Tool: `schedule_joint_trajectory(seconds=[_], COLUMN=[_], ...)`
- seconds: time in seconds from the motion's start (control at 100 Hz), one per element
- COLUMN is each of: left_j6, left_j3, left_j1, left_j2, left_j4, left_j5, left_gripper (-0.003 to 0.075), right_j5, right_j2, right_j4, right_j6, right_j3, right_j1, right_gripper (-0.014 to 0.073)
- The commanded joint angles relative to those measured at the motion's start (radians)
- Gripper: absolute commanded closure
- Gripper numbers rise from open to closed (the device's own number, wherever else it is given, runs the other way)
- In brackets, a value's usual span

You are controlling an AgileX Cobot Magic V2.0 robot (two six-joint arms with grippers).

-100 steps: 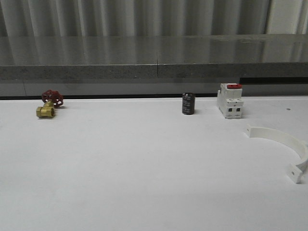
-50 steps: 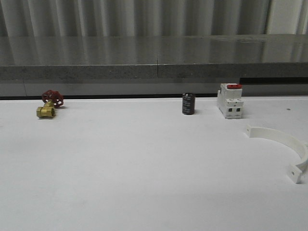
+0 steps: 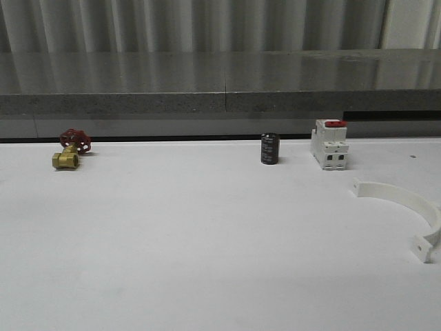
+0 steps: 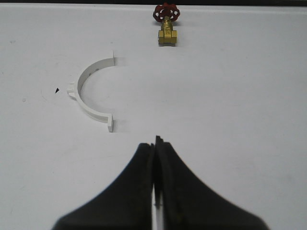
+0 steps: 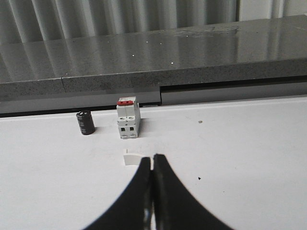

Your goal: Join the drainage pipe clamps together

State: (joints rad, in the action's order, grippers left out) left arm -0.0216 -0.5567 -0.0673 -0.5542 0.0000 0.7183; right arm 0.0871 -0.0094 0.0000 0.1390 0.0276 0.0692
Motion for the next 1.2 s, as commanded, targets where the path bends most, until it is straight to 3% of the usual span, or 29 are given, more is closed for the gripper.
schedule_joint_trajectory(seconds=[0.0, 0.09, 0.21, 0.31, 0.56, 1.19], left_j6=[-0.009, -0.009, -0.009, -0.009, -0.009, 0.055], left_j3=[-0.038, -0.038, -0.038, -0.038, -0.072, -0.444], left_j1=[-0.007, -0.007, -0.007, -0.007, -0.005, 0.225], left_j2=[-0.01, -0.01, -0.01, -0.01, -0.084, -0.871], left_j4=[-0.014, -0.014, -0.014, -0.023, 0.075, 0.071], left_j5=[-0.074, -0.074, -0.074, -0.074, -0.04, -0.124], left_gripper=[0.068, 0.0542, 0.0253, 0.0121, 0.0115, 0.0115], right_j5=[-0.082, -0.082, -0.082, -0.082, -0.082, -0.082], right_j2=[-0.02, -0.02, -0.02, -0.02, -0.02, -0.02], right_j4=[0.0, 0.0, 0.0, 0.0, 0.0, 0.0], right_j6=[-0.01, -0.01, -0.01, -0.01, -0.01, -0.01], right_j3=[-0.017, -0.017, -0.017, -0.017, -0.017, -0.017], right_j1=[0.0, 0.0, 0.0, 0.0, 0.0, 0.0], right_gripper=[0.0661, 0.0661, 0.0661, 0.0661, 0.0661, 0.0661])
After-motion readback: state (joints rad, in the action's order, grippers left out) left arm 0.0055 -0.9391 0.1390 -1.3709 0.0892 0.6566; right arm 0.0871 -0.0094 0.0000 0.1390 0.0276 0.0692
